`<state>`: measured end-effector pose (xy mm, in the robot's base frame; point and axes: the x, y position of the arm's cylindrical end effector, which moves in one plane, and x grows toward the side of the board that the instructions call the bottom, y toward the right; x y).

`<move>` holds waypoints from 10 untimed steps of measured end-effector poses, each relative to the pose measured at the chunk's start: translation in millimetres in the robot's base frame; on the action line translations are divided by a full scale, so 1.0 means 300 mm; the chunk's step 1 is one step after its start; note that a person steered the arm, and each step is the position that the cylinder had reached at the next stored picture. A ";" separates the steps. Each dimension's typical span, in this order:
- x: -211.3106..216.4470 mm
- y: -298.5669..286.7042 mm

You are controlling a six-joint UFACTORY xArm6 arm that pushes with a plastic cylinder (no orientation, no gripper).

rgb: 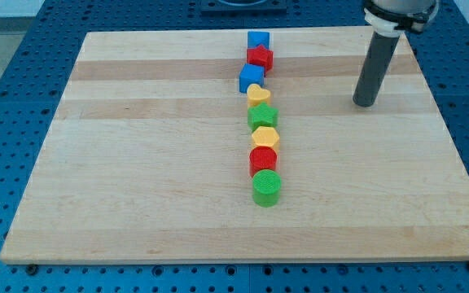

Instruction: Push the blue cube bit a left

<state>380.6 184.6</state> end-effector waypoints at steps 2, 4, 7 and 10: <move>0.003 0.000; 0.003 0.004; 0.013 0.002; 0.042 0.002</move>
<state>393.2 185.0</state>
